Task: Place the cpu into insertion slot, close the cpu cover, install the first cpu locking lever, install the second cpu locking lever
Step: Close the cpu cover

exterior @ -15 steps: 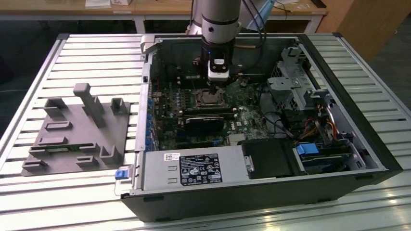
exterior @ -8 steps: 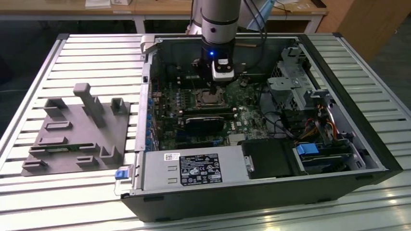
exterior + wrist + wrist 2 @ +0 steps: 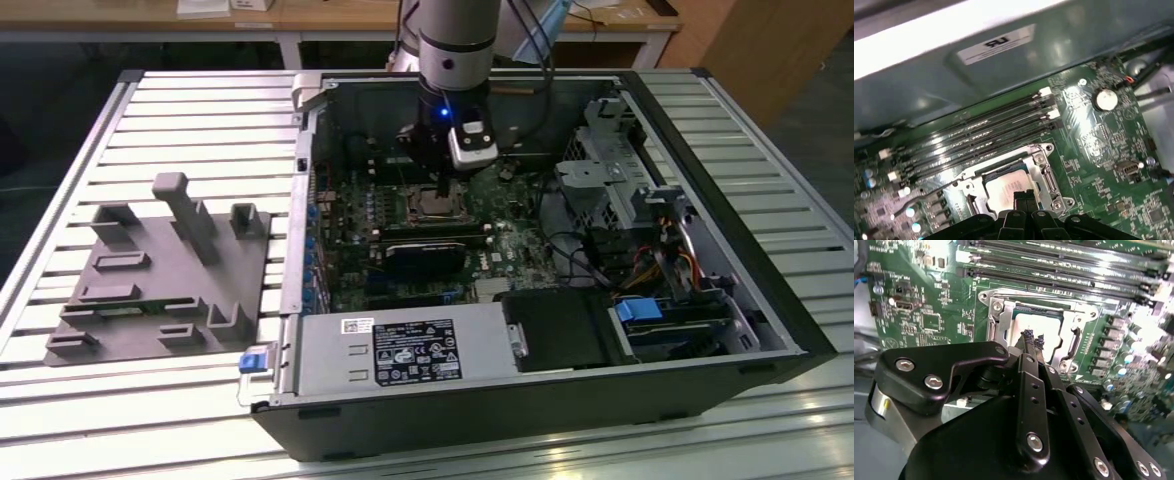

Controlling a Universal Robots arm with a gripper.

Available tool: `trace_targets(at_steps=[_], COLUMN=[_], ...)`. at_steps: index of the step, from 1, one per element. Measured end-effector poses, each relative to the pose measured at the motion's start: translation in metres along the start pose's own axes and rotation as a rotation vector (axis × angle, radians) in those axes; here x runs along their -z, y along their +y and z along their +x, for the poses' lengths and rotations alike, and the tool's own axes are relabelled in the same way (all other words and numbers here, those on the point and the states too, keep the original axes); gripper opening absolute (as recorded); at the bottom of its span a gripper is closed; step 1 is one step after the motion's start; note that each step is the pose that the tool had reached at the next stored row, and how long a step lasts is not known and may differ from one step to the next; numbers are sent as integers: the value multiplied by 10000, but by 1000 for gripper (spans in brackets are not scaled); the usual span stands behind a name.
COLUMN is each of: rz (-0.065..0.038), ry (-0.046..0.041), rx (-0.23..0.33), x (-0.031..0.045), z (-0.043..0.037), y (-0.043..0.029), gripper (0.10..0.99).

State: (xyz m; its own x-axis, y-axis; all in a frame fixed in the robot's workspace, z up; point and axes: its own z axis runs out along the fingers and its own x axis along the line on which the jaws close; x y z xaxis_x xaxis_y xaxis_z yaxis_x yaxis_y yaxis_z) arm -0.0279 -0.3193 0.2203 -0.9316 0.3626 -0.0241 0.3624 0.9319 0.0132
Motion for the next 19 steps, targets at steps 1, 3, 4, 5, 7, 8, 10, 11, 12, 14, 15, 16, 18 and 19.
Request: trace_targets(at_steps=[1,3,4,5,7,8,10,11,12,14,15,16,18,19], rz=[5,15,17,20,22,22,19,16,12,0,-3,-6,-13,-15], ry=[-1,-3,-4,-4,-4,-4,-2,0,2,4,6,7,7,5], rx=[175,538,720,899,1260,1443,1802,1994,2173,2534,2704,2850,3079,3162], x=[-1,-1,-2,-2,-4,-4,-6,-6,-7,-11,-13,-14,-17,-17], z=[0,0,0,0,0,0,1,1,1,0,1,1,1,2], y=[0,0,0,0,0,0,0,0,0,0,0,-1,-4,-10], gripper=[102,102,102,102,102,102,102,102,102,102,102,102,102,102])
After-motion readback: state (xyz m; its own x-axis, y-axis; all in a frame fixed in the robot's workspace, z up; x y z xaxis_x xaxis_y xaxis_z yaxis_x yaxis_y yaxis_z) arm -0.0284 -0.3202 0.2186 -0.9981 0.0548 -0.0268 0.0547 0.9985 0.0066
